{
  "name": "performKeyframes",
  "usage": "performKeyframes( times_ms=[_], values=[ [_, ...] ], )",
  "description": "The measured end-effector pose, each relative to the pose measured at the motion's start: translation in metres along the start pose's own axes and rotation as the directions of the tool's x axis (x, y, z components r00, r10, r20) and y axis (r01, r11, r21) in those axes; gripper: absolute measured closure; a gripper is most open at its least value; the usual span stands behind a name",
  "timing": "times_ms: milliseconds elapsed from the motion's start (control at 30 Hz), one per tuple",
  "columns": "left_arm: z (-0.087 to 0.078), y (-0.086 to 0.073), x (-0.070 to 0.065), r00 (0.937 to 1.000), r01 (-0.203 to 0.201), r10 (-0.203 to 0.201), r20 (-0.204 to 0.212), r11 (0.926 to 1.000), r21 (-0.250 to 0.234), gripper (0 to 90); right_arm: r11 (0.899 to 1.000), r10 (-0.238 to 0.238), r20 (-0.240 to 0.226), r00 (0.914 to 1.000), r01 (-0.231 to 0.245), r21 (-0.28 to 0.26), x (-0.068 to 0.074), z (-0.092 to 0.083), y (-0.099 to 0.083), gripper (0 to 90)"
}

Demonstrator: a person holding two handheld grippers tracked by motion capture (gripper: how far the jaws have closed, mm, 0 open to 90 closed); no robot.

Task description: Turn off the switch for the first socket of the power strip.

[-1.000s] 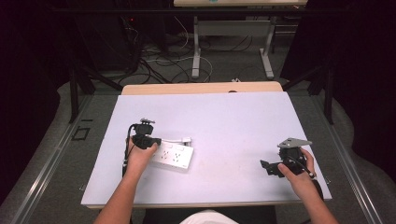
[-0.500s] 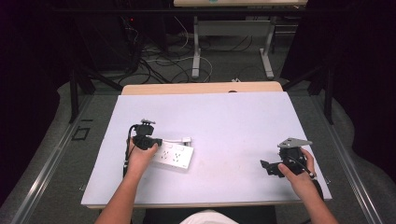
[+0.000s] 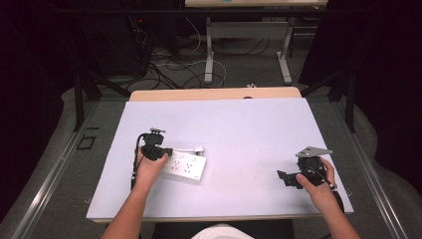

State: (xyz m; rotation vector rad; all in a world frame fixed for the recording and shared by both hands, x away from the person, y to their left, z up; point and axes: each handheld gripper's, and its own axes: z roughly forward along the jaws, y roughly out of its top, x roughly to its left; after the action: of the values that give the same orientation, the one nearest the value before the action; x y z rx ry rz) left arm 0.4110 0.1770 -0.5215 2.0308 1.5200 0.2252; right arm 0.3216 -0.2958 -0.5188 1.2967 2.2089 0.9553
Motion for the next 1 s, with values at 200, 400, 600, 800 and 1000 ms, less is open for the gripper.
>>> performKeyframes(
  times_ms=[200, 400, 600, 800, 1000],
  values=[
    [-0.003, 0.000, -0.001, 0.9999, -0.012, 0.012, 0.000, 0.9999, 0.000, 90.0, 1.000, 0.007, -0.001, 1.0000, -0.007, -0.003, -0.001, 0.002, 0.001, 3.9],
    [-0.009, 0.000, -0.001, 0.9998, -0.018, 0.018, 0.009, 0.9997, -0.015, 89.3, 1.000, 0.001, -0.007, 1.0000, -0.001, -0.006, 0.001, 0.003, 0.003, 4.0],
    [-0.020, 0.000, -0.001, 0.9988, -0.044, 0.045, 0.022, 0.9987, -0.024, 85.6, 1.000, 0.001, -0.033, 0.9995, -0.002, -0.013, 0.003, 0.003, 0.002, 4.0],
    [-0.034, 0.001, 0.000, 0.9979, -0.034, 0.037, 0.053, 0.9981, -0.052, 72.6, 1.000, -0.003, -0.035, 0.9994, 0.002, -0.027, 0.004, 0.002, 0.003, 4.1],
    [-0.038, 0.003, 0.002, 0.9980, -0.028, 0.032, 0.054, 0.9972, -0.070, 56.4, 0.999, 0.006, -0.055, 0.9984, -0.008, -0.032, 0.004, 0.001, 0.002, 4.2]
  ],
)
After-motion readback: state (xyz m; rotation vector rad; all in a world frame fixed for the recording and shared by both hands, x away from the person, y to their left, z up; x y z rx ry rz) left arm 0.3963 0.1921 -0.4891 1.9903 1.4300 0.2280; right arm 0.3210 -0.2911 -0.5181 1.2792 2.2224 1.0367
